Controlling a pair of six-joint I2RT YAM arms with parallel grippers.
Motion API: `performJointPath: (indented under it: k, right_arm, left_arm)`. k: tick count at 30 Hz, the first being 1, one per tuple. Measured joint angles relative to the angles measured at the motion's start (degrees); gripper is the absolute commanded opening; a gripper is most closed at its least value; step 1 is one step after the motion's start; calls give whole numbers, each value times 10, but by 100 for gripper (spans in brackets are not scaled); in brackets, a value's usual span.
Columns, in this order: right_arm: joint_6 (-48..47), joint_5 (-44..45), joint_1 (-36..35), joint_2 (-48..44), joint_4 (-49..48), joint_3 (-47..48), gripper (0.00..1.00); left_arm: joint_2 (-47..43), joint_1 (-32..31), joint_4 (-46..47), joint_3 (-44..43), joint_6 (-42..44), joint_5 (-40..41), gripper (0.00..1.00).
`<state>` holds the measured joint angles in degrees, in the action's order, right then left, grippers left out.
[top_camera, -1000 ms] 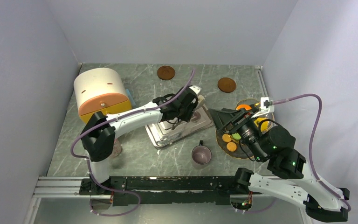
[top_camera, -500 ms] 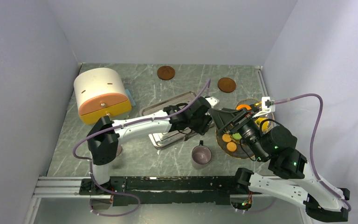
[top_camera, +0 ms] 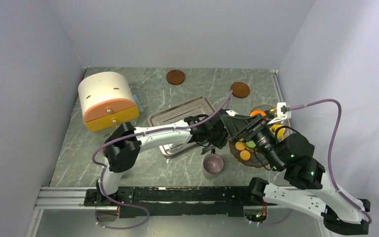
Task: Serve the afternoon tea
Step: Place the desert on the desert table.
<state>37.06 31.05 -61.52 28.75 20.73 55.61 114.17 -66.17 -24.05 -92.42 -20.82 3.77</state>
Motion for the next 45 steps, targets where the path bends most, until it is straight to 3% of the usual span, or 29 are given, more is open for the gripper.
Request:
performJointPath:
  k: [19, 24, 45]
  right_arm:
    - [0, -2, 0, -3, 0, 0, 98]
    - [0, -2, 0, -5, 0, 0, 98]
    - [2, -2, 0, -5, 1, 0, 98]
  left_arm:
    - [23, -7, 31, -10, -12, -11, 42]
    - [22, -16, 32, -8, -11, 18, 41]
    - [-16, -36, 27, 14, 7, 30, 41]
